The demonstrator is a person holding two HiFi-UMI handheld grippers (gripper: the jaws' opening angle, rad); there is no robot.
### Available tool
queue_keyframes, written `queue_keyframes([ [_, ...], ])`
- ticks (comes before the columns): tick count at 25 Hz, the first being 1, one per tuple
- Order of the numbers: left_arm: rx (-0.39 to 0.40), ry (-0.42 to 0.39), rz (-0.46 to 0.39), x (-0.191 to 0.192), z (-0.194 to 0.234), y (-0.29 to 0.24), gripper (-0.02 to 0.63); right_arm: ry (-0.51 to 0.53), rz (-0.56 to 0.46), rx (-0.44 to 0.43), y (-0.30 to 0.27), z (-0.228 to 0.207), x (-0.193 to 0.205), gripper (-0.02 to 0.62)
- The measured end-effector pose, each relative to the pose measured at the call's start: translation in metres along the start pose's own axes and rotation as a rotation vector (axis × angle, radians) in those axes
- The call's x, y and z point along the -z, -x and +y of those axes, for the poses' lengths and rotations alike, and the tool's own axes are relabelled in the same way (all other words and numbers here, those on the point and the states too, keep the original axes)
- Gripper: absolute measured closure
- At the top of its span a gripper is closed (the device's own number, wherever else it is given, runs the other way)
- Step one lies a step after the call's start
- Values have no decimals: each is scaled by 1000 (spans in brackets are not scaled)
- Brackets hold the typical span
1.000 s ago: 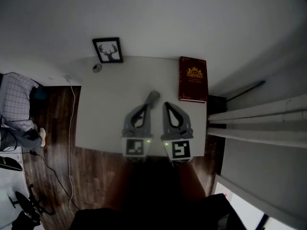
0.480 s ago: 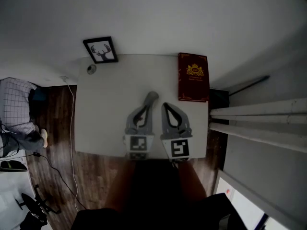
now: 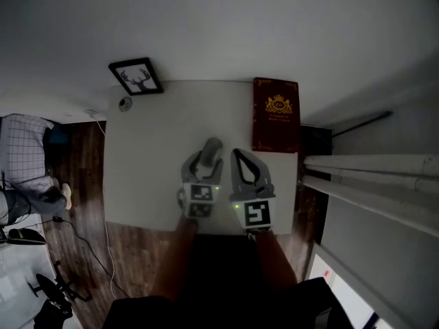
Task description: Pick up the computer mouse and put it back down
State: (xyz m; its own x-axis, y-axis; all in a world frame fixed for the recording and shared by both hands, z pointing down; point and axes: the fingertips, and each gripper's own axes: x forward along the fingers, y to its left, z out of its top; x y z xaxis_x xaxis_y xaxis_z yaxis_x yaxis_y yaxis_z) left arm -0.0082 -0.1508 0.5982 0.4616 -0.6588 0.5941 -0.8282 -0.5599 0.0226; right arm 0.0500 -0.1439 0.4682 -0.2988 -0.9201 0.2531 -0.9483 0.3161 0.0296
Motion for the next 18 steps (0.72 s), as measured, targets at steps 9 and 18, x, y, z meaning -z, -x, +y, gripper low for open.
queue_keyframes([
  [9,-29,-38,216,34,7,-44,278,-35,22,-7,-11,-24,13,581],
  [18,18,-16,334,63,7,-71,268,-51,42,-16,-24,-30,22,581],
])
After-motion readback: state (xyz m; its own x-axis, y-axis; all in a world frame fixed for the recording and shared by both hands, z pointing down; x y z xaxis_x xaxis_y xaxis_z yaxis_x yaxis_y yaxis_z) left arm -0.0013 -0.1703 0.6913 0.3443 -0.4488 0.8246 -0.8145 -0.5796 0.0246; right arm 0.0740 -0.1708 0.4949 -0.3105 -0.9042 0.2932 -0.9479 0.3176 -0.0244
